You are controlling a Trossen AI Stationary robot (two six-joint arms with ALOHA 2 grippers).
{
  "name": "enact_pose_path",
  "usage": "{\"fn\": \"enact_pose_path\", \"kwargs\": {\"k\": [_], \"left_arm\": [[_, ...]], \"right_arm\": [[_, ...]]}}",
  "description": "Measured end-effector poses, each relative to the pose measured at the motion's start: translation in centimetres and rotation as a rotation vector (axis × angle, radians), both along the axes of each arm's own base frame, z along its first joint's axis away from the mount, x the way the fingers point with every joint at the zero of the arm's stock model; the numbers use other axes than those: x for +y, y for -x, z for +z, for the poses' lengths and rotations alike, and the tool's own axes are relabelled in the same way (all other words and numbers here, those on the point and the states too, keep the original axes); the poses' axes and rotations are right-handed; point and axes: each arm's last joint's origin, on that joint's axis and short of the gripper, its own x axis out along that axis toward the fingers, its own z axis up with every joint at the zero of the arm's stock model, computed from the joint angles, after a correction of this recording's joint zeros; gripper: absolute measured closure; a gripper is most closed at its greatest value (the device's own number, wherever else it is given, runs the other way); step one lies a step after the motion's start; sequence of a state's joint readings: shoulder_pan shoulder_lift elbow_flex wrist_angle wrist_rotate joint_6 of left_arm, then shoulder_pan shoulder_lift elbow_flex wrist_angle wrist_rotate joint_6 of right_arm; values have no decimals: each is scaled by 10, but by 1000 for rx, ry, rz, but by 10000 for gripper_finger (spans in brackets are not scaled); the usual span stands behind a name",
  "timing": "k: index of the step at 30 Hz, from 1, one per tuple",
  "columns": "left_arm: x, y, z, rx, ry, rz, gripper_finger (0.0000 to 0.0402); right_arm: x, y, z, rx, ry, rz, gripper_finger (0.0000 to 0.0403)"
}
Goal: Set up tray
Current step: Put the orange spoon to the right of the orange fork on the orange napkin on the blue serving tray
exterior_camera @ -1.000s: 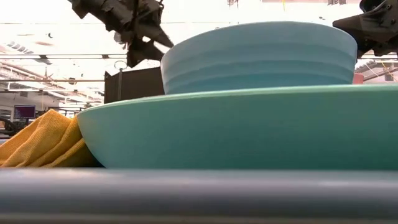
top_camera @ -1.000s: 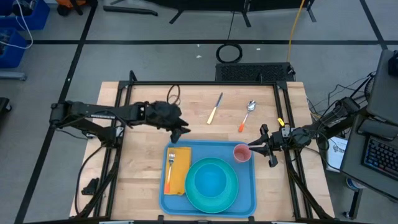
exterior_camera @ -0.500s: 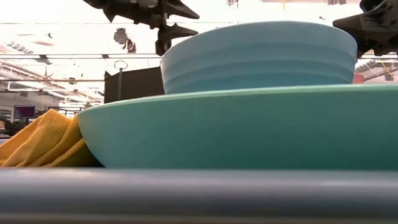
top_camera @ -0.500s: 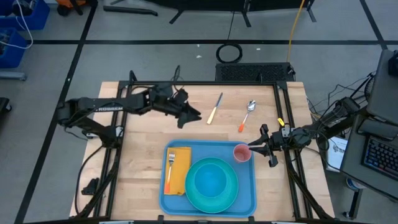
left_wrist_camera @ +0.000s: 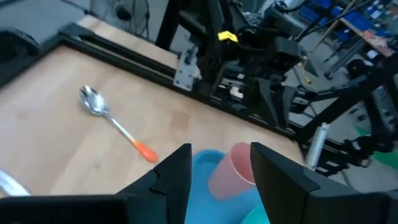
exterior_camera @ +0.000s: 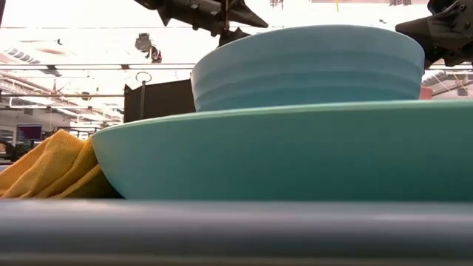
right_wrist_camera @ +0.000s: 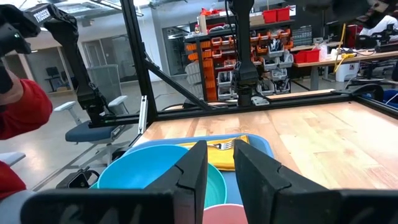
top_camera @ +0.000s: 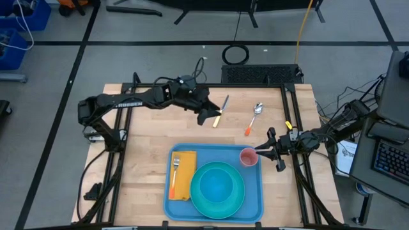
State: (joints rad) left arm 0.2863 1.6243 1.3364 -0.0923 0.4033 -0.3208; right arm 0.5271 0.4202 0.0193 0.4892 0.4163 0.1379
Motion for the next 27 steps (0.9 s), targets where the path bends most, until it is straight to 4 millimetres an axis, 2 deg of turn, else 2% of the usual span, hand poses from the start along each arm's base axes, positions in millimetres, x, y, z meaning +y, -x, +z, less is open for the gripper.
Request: {"fn": "enact_pose_path", "kwargs": {"k": [15,20,24,27], "left_arm": [[-1,1,5,-23,-66,15,236],[-7,-1,4,-20,-84,-10,236],[-11,0,0,-1,-135,-43,236],[-12,2,-7,40,-125,-78,236]], "right_arm": [[0,0,0,-1,-1,0,330],[-1,1,11,-111,1,-7,330],[-1,4,25,-223,-231,49,330],[-3,4,28,-247,-282,11,330]]}}
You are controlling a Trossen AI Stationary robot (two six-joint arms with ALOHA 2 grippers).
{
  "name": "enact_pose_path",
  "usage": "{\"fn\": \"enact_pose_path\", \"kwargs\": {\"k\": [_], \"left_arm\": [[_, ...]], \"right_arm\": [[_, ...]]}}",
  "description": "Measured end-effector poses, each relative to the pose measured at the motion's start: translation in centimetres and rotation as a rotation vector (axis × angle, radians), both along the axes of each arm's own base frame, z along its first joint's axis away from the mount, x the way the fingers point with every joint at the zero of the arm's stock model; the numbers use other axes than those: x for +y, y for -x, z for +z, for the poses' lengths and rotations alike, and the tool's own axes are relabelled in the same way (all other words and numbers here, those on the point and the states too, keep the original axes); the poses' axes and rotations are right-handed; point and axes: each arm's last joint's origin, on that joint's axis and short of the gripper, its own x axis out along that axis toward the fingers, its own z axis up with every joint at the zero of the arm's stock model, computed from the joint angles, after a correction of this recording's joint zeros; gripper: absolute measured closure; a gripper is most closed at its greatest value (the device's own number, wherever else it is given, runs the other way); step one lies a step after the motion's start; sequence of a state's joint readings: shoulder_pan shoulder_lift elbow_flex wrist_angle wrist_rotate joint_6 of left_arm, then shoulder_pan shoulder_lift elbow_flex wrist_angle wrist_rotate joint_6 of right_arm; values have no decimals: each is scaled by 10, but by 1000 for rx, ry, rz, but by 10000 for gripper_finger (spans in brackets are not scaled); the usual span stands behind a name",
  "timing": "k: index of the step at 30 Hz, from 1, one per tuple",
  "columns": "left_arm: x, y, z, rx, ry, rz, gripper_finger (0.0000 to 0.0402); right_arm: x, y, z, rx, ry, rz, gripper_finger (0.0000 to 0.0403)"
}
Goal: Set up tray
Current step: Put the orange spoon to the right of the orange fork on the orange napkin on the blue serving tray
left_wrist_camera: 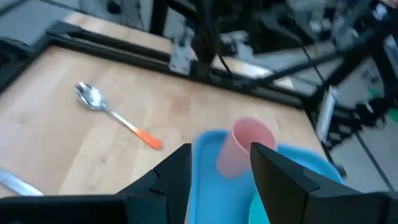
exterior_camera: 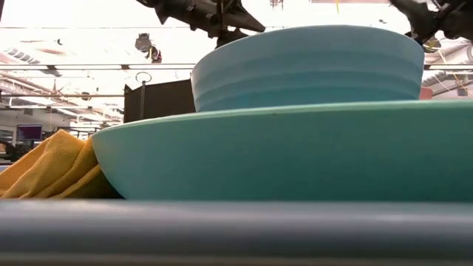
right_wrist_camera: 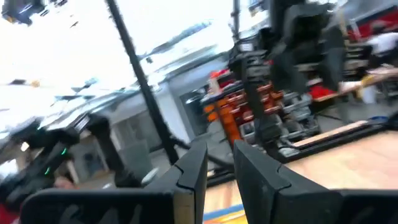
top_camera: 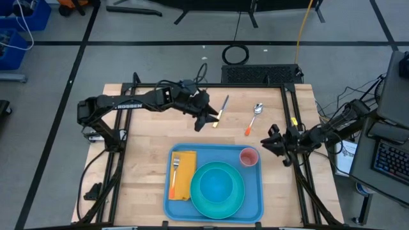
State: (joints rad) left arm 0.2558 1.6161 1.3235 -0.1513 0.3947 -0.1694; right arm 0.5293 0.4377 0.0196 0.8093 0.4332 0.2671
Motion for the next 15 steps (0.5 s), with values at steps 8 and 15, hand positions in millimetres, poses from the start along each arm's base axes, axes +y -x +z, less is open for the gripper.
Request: {"fn": "enact_pose_path", "kwargs": {"k": [8,15], "left_arm": [[-10,8,-9,36,-36,-112,236],[-19,42,-10,-271,-49,-208,236]], "right_arm": [[-10,-6,-6,94,-63,-305,330],[-15,-22,-2,312,-45,-441,319]]}}
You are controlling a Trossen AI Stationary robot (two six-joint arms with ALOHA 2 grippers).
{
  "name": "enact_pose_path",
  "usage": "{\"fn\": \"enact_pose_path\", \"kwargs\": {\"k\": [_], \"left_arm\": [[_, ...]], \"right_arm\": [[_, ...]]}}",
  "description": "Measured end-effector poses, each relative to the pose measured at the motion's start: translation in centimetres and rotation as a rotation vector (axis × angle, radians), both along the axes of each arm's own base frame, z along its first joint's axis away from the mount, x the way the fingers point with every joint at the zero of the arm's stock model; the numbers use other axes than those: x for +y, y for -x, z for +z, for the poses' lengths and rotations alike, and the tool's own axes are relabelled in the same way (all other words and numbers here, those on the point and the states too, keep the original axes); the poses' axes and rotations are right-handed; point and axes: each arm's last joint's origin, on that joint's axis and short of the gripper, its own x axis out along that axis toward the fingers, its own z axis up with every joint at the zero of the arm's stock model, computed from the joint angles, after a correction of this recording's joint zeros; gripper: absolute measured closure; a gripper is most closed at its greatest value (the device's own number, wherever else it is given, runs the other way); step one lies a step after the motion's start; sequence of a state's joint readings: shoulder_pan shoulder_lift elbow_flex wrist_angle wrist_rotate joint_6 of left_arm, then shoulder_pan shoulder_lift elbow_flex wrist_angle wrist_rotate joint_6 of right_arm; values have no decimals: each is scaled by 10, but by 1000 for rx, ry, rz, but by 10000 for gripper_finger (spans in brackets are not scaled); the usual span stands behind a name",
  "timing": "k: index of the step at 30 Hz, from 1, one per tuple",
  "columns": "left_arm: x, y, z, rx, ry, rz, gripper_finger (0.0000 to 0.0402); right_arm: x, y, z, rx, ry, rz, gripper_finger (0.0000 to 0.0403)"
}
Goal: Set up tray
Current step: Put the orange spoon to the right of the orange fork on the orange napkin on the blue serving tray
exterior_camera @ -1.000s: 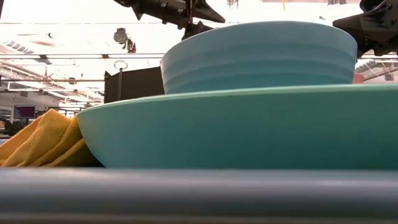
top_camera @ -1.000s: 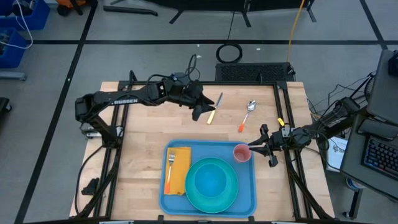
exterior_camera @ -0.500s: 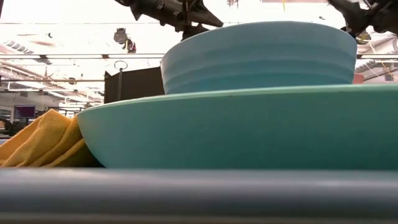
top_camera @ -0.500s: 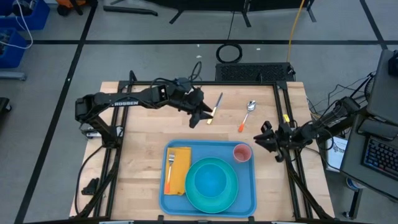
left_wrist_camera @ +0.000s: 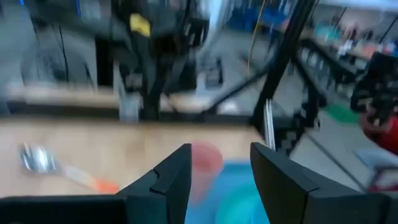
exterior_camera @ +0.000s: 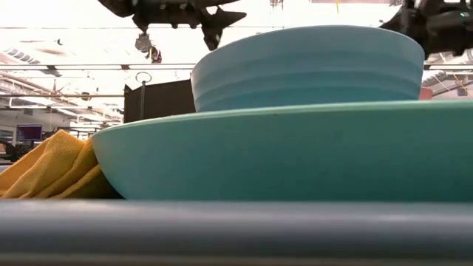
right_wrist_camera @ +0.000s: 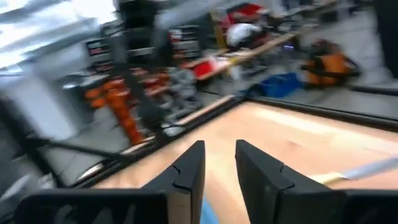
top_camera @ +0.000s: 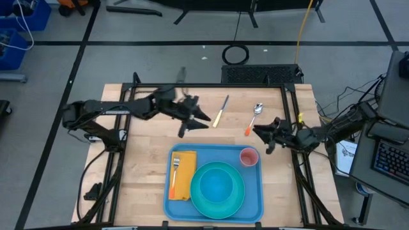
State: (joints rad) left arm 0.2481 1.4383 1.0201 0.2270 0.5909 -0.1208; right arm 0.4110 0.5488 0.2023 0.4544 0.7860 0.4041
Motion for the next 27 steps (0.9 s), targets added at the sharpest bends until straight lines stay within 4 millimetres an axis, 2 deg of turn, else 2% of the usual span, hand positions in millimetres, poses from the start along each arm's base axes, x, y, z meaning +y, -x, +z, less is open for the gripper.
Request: {"fn": "enact_pose_path", "kwargs": {"k": [4,7,12,16,22,27], "left_arm": [[-2,26,-12,-100,-1,27,236],[-2,42,-28,-101,5,41,236],[-8,60,-41,-158,-25,26,236],[-14,79,-45,-285,-49,-11,236],[-19,102,-61,-319,-69,-2,236],[-20,108,-69,-301,-58,41,236]], "right_arm": [[-5,-9,15,99,4,-101,287],[-9,-16,32,97,-40,-152,249],[-21,-30,43,114,-85,-237,172],[-38,-41,50,165,-197,-257,128],[-71,-56,50,297,-374,-343,118],[-98,-62,45,394,-539,-311,125]]}}
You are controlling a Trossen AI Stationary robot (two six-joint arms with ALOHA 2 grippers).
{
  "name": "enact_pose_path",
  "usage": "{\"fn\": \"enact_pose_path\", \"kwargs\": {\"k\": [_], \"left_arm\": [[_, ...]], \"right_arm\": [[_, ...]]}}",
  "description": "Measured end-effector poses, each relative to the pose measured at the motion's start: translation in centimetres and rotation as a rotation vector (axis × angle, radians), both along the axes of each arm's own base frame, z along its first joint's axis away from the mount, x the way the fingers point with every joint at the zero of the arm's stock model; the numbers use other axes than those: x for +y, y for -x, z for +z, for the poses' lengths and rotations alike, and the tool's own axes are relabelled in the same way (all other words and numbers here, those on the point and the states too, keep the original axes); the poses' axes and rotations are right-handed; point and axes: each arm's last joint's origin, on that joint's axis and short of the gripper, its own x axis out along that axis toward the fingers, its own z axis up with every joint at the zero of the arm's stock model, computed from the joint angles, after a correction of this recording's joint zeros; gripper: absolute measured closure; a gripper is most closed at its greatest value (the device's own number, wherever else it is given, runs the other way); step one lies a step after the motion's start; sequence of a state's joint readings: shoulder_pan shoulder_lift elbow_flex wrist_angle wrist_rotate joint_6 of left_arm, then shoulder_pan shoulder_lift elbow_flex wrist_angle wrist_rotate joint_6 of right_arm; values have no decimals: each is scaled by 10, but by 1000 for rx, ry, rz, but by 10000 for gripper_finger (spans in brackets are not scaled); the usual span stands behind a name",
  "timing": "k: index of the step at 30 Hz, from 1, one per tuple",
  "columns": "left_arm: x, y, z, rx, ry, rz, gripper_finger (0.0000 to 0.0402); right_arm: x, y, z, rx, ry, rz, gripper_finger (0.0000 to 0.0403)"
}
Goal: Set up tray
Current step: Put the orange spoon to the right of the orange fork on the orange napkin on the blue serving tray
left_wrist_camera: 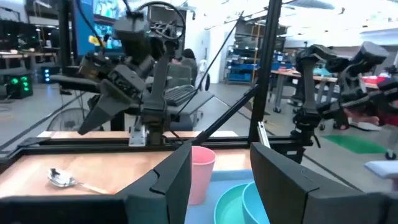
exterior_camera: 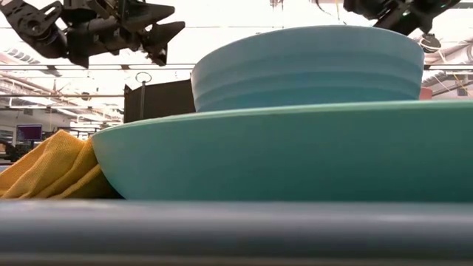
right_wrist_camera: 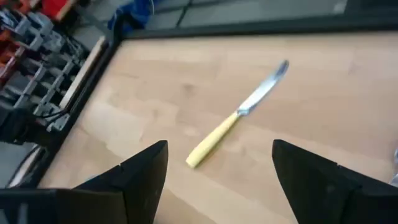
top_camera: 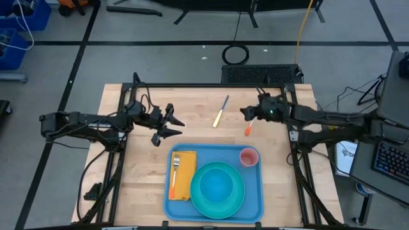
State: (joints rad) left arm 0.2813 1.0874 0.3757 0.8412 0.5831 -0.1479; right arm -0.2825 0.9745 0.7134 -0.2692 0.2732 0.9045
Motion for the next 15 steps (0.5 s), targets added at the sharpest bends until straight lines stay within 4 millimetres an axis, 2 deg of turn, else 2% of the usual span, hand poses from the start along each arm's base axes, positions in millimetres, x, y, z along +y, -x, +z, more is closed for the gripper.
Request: {"fn": "enact_pose_path", "kwargs": {"k": [6,15], "left_arm": [[-2,0,-2,10,13,-11,236],[-10,-1,-4,32,19,-47,236]], "right_arm": [[-25,4,-9,31,-172,-6,135],[-42,16,-32,167,-386,-79,135]]}}
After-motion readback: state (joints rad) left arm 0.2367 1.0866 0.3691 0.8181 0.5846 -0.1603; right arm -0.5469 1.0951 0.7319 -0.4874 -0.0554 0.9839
